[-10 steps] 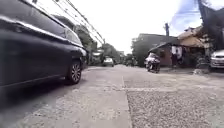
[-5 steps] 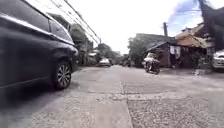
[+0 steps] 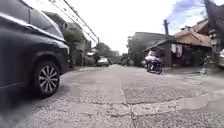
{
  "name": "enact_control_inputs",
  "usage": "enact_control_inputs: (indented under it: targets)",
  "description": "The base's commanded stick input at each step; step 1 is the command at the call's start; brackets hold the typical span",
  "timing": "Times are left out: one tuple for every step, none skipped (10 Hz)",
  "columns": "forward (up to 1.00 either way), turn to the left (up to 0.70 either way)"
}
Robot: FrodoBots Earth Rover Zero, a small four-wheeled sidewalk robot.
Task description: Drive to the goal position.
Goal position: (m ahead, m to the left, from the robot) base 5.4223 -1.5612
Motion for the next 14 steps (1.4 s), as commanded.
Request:
enact_control_inputs:
  targets:
    - [1.0, 0.0]
    - [1.0, 0.25]
    - [1.0, 0.09]
    - [1.0, 0.0]
    - [1.0, 0.0]
    - [1.0, 0.0]
    - [1.0, 0.0]
    - [1.0, 0.0]
    - [1.0, 0.0]
    - [1.0, 0.0]
    - [1.0, 0.21]
    - [1.0, 0.02]
    - [1.0, 0.0]
    - [1.0, 0.0]
